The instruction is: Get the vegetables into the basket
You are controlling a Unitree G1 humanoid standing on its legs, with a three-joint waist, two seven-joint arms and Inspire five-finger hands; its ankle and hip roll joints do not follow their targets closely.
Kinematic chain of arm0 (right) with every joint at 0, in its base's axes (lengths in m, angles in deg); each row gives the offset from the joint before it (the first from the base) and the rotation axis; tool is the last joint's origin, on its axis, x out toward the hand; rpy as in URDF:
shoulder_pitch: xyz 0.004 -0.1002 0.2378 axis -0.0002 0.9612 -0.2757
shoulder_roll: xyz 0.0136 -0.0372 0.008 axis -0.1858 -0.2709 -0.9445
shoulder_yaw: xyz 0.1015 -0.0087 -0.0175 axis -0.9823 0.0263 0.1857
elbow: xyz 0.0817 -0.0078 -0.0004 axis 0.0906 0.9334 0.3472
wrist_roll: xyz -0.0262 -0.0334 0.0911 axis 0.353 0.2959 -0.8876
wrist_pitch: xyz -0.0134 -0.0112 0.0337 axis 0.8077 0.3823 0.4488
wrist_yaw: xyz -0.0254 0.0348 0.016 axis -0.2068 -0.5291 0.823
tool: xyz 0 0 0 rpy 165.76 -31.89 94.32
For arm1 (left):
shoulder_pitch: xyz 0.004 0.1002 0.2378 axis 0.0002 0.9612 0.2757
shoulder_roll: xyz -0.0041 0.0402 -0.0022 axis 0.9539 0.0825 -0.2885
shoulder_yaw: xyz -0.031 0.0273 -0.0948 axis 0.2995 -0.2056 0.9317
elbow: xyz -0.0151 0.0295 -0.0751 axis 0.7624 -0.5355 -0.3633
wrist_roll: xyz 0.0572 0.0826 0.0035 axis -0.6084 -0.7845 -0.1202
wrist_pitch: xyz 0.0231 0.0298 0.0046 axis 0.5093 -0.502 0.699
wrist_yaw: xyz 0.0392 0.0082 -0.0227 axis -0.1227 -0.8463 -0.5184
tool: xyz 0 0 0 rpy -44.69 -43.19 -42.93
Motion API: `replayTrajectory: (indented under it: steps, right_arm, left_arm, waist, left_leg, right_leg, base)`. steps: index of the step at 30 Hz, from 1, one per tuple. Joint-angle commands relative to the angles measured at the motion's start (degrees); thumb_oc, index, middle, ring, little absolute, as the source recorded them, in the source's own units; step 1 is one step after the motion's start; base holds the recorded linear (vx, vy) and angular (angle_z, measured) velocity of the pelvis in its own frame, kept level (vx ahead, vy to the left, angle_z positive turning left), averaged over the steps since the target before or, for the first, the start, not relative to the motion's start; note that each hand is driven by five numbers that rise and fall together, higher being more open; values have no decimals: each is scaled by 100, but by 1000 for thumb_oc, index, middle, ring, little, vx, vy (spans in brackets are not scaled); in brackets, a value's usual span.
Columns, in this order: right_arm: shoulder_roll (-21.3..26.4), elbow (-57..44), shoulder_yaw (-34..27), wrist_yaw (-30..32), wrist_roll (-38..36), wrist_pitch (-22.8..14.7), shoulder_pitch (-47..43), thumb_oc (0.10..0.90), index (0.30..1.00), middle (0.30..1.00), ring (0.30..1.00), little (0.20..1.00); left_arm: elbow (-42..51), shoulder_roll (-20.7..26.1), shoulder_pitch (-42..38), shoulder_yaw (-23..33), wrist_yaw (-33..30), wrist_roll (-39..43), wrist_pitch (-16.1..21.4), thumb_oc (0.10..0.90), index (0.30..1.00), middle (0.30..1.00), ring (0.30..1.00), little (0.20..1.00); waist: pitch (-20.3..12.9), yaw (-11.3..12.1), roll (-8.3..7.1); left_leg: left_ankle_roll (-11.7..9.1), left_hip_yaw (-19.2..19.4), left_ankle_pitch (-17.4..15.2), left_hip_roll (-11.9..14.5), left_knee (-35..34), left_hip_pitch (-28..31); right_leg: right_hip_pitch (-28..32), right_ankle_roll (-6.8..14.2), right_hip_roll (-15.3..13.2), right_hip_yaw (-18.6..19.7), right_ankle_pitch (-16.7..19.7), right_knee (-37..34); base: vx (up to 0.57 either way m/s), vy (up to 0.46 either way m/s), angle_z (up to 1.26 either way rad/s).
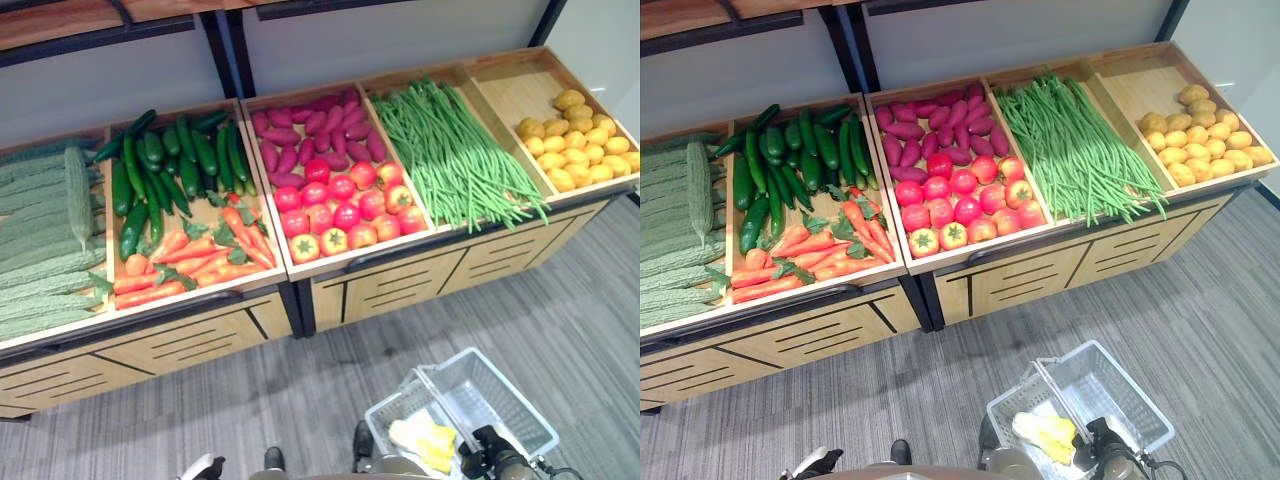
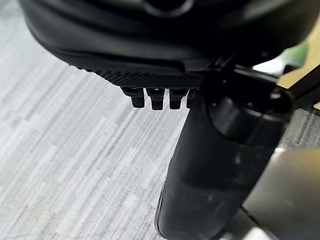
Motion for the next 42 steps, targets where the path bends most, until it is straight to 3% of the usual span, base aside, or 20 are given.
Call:
replayTrajectory:
  steps: [1, 4, 11, 13, 20, 23, 27, 32, 33, 35, 37, 42]
  right_arm:
    - [16, 72, 2, 113, 76, -126, -193, 400, 300, 300, 300, 300]
    - [-206, 161, 30, 71, 61, -85, -184, 400, 300, 300, 300, 300]
    - [-302, 258, 54, 48, 83, -49, -219, 400, 300, 300, 300, 300]
    - [-313, 237, 86, 38, 101, -48, -239, 400, 300, 300, 300, 300]
    - [-268, 362, 89, 81, 148, 1, -299, 400, 300, 300, 300, 300]
    - [-219, 426, 14, 77, 165, 8, -233, 400, 300, 300, 300, 300]
    - [-83, 644, -163, 80, 164, 21, -96, 400, 300, 300, 300, 300]
    - [-45, 744, -296, 137, 97, 24, -23, 400, 300, 300, 300, 300]
    - [-65, 749, -318, 158, 111, 10, 15, 400, 300, 300, 300, 300]
    - [-190, 667, -254, 276, 277, -41, 112, 400, 300, 300, 300, 300]
    - [-174, 617, -212, 255, 319, -55, 140, 400, 300, 300, 300, 300]
    - [-129, 549, -101, 297, 381, -148, 205, 400, 300, 300, 300, 300]
  left_arm:
    - [-235, 340, -145, 268, -127, -67, -3, 900, 1000, 1000, 1000, 1000]
    - [-319, 515, -139, 394, -99, -69, 4, 900, 1000, 1000, 1000, 1000]
    - [-212, 688, -164, 436, -84, -22, 51, 900, 1000, 1000, 1000, 1000]
    - [-166, 772, -235, 382, -61, -22, 78, 900, 1000, 1000, 1000, 1000]
    - [-59, 865, -368, 325, -28, 125, 158, 900, 1000, 1000, 1000, 1000]
    - [-60, 848, -337, 372, -35, 155, 171, 900, 1000, 1000, 1000, 1000]
    - [-102, 714, -296, 641, -143, 402, 137, 900, 1000, 1000, 1000, 1000]
    - [-34, 602, -259, 1365, -435, 1386, 210, 900, 1000, 1000, 1000, 1000]
    - [-16, 620, -270, 1764, -638, 1883, 262, 900, 1000, 1000, 1000, 1000]
    - [32, 929, -407, 3554, -1849, 3840, 679, 900, 1000, 1000, 1000, 1000]
    - [-203, 1226, -396, 4029, -2064, 4208, 679, 900, 1000, 1000, 1000, 1000]
    - [648, 1862, -477, 3985, -2617, 3681, 886, 900, 1000, 1000, 1000, 1000]
  waist:
    - [-179, 74, -335]
    - [-220, 115, -546]
    - [-163, 162, -670]
    - [-112, 145, -657]
    - [-91, 94, -577]
    - [-157, 99, -570]
    - [-307, 109, -438]
    - [-367, 142, -377]
    - [-398, 156, -383]
    - [-478, 139, -431]
    - [-525, 115, -420]
    - [-571, 86, -394]
  left_leg:
    - [-10, -225, 126, -99, -167, -146]
    - [120, -219, -14, -275, -167, -96]
    - [297, -232, -128, -475, -167, 3]
    - [318, -323, -131, -492, -167, 18]
    - [197, -533, -153, -421, -167, 68]
    - [108, -583, -135, -336, -167, 93]
    - [-107, -700, -16, -49, -167, 18]
    - [-182, -740, 52, 57, -167, 1]
    - [-195, -736, 63, 65, -167, 7]
    - [-243, -678, 24, 103, -167, 107]
    - [-256, -629, -1, 106, -167, 155]
    - [-275, -583, -38, 95, -167, 207]
  right_leg:
    - [211, 767, -628, 405, -16, 137]
    - [236, 915, -797, 502, 99, 159]
    - [80, 1037, -936, 746, 217, 714]
    - [-21, 1042, -869, 1035, 207, 965]
    - [-208, 1032, -952, 1425, 354, 236]
    - [-90, 1019, -902, 1306, 348, 37]
    - [191, 896, -675, 1027, 264, -317]
    - [235, 853, -589, 934, 169, -317]
    - [244, 842, -579, 928, 160, -317]
    - [343, 834, -555, 931, 95, -317]
    - [364, 844, -552, 958, 82, -317]
    - [384, 877, -579, 973, 89, -317]
  base:
    - [74, 220, 3]
    - [67, 223, 5]
    - [20, 128, -2]
    - [23, 59, -3]
    - [49, -45, 13]
    - [58, -135, 43]
    - [70, -251, 19]
    - [24, -72, 2]
    - [52, -60, -2]
    - [65, -49, -2]
    - [31, 1, -7]
    - [7, 8, -5]
